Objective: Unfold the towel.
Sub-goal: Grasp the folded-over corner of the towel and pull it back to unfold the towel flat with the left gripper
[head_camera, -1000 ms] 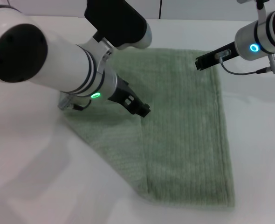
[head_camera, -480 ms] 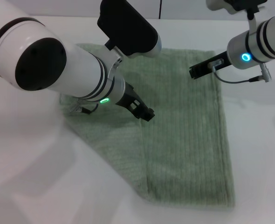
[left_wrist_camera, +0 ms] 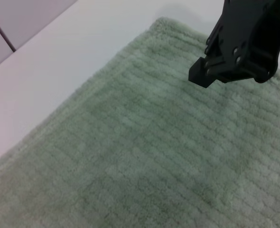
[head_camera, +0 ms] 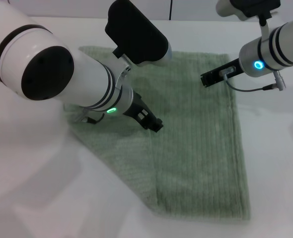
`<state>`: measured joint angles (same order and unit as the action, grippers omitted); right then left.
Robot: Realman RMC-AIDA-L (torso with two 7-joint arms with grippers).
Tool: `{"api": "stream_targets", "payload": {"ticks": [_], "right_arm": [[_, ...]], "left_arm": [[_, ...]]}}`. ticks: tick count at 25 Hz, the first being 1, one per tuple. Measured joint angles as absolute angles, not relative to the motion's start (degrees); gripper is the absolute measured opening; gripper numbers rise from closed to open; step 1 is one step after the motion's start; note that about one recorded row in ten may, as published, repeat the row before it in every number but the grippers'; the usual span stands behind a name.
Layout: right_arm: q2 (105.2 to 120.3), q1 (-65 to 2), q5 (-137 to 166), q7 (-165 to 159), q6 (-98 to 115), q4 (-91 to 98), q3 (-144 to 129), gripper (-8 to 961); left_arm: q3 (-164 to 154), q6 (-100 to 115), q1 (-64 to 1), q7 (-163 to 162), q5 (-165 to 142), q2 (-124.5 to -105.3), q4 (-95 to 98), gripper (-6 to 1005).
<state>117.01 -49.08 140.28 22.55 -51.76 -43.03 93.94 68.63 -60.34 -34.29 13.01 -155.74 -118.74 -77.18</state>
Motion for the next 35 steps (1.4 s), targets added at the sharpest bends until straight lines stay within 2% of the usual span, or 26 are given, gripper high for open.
{"api": "stream_targets", "payload": {"ticks": [35], "right_arm": [[117.34,-49.13,140.17,22.59,-49.13,-39.55,92.98,-2]], "left_arm": [[67.09,-59.63,-35.11,13.00,-155.74,-118.74,-75.79,814]]}}
